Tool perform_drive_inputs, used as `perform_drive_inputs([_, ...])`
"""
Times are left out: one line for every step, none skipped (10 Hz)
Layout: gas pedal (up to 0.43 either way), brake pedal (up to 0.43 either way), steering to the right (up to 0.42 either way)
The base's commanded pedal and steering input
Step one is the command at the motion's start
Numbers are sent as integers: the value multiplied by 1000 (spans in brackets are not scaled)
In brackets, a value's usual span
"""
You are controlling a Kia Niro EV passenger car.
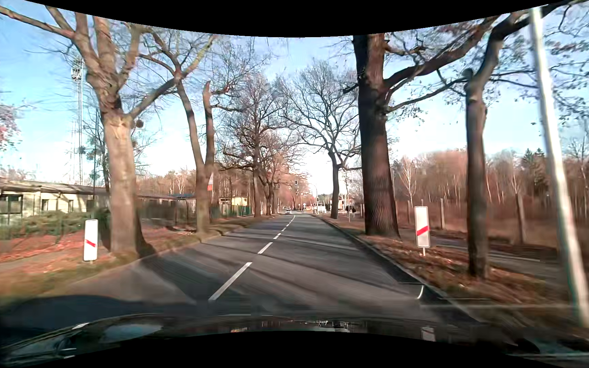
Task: Follow the waypoints while adhering to traffic rules and regulations
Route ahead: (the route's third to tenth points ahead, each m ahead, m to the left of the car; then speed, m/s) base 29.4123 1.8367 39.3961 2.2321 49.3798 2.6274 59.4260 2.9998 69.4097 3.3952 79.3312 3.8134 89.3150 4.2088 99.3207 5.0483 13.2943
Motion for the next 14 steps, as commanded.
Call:
perform_drive_inputs([110,0,-7])
perform_drive_inputs([110,0,-7])
perform_drive_inputs([110,0,-6])
perform_drive_inputs([110,0,-6])
perform_drive_inputs([110,0,-6])
perform_drive_inputs([110,0,-6])
perform_drive_inputs([110,0,-7])
perform_drive_inputs([110,0,-7])
perform_drive_inputs([110,0,-7])
perform_drive_inputs([110,0,-6])
perform_drive_inputs([110,0,-6])
perform_drive_inputs([110,0,-6])
perform_drive_inputs([110,0,-6])
perform_drive_inputs([110,0,-6])
